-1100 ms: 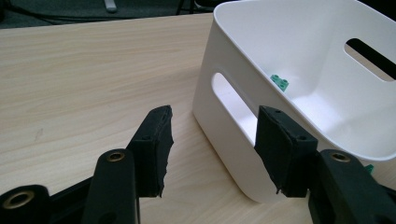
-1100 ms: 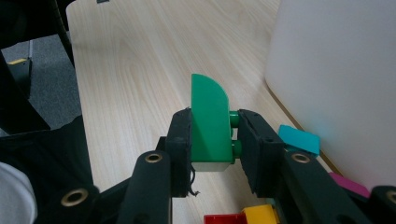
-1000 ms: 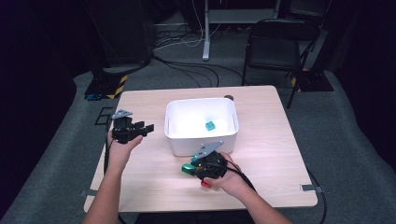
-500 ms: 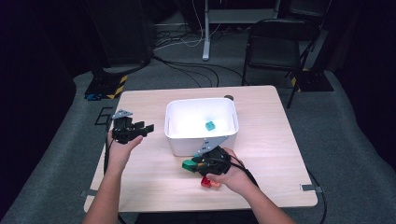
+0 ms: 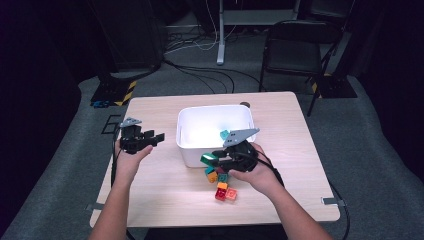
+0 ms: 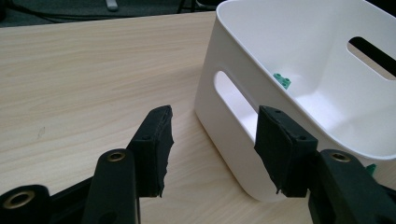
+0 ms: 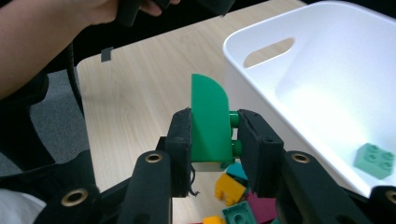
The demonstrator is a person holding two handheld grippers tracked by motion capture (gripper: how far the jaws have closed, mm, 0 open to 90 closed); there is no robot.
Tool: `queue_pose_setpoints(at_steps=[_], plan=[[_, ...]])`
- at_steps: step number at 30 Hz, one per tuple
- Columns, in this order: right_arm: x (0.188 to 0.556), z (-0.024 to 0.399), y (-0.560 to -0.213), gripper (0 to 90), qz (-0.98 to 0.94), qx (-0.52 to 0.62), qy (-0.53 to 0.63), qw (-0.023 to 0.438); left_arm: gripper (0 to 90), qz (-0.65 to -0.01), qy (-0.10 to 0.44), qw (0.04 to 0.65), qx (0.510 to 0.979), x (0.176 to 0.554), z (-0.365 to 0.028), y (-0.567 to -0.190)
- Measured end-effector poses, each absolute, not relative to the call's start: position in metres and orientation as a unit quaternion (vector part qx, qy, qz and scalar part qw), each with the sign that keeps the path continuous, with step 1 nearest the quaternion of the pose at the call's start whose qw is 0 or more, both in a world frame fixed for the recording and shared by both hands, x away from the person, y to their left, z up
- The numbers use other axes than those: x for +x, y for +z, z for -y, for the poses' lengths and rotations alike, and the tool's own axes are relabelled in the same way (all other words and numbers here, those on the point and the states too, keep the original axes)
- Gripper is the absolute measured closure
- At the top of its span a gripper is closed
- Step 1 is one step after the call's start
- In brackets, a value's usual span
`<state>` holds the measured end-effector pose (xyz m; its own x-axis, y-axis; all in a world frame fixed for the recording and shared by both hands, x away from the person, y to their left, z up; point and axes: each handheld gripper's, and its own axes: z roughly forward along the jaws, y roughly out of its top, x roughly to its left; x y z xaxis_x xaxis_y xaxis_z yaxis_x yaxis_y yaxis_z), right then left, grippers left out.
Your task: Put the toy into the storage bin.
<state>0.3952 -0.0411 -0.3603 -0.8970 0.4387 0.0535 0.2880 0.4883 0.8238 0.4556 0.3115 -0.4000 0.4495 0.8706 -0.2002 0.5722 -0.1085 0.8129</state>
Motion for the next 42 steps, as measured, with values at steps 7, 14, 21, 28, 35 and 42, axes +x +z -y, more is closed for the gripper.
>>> queue_pose_setpoints(at_steps=[7, 14, 21, 28, 35, 42], plan=[[0.411, 0.05, -0.344, 66.2, -0.851, 0.224, 0.465, 0.099, 45.7, -0.497, 0.167, 0.446, 0.725, 0.456, -0.313, -0.4], [0.431, 0.052, -0.338, 66.2, -0.847, 0.243, 0.459, 0.111, 45.7, -0.498, 0.167, 0.447, 0.724, 0.456, -0.312, -0.4], [0.449, 0.049, -0.339, 66.2, -0.848, 0.257, 0.448, 0.121, 45.8, -0.497, 0.168, 0.447, 0.725, 0.456, -0.312, -0.4], [0.467, 0.043, -0.341, 66.1, -0.849, 0.269, 0.437, 0.13, 45.7, -0.498, 0.166, 0.446, 0.725, 0.456, -0.313, -0.4], [0.484, 0.041, -0.346, 66.1, -0.848, 0.285, 0.426, 0.136, 45.8, -0.497, 0.165, 0.446, 0.726, 0.456, -0.312, -0.401], [0.499, 0.04, -0.352, 66.1, -0.846, 0.298, 0.42, 0.14, 45.8, -0.498, 0.165, 0.445, 0.726, 0.457, -0.313, -0.401]])
